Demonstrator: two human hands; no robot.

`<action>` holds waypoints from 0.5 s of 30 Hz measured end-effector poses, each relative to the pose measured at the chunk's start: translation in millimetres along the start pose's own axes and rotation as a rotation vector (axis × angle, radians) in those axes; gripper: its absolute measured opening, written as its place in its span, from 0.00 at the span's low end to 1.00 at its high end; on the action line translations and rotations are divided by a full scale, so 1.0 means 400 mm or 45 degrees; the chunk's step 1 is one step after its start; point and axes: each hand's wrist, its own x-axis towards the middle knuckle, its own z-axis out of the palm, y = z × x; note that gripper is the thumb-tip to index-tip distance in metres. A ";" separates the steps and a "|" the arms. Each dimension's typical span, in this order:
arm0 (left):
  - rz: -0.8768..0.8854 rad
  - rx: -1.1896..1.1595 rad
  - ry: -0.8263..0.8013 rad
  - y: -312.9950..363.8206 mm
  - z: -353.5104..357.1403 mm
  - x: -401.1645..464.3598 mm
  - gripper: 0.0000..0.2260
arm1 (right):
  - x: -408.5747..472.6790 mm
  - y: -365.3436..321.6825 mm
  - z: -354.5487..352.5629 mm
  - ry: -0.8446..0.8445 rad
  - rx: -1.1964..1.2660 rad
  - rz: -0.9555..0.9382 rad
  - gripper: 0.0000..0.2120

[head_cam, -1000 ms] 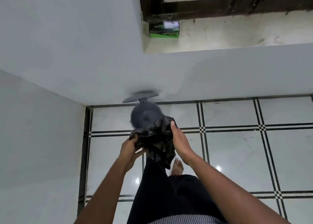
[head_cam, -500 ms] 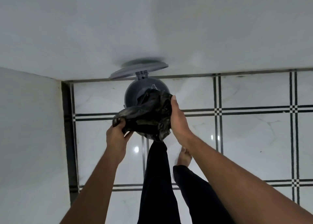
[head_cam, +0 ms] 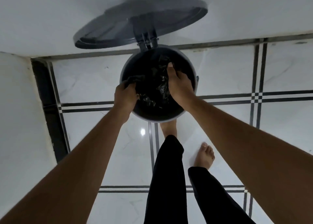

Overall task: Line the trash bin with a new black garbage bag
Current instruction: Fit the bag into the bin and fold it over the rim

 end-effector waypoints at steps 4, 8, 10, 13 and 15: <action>0.268 0.727 -0.029 0.005 0.018 0.029 0.17 | 0.063 0.030 -0.005 0.242 -0.263 -0.257 0.22; 0.419 0.970 0.069 0.007 -0.059 0.034 0.14 | 0.048 0.013 -0.068 0.341 0.012 -0.368 0.11; 0.364 0.592 0.009 0.023 -0.116 0.035 0.15 | 0.040 -0.006 -0.103 0.342 0.115 -0.439 0.16; 0.215 0.067 -0.321 0.062 -0.190 0.061 0.17 | 0.048 -0.043 -0.142 0.269 0.172 -0.532 0.12; 0.087 -0.144 -0.498 0.082 -0.213 0.083 0.11 | 0.067 -0.057 -0.160 0.254 0.239 -0.550 0.12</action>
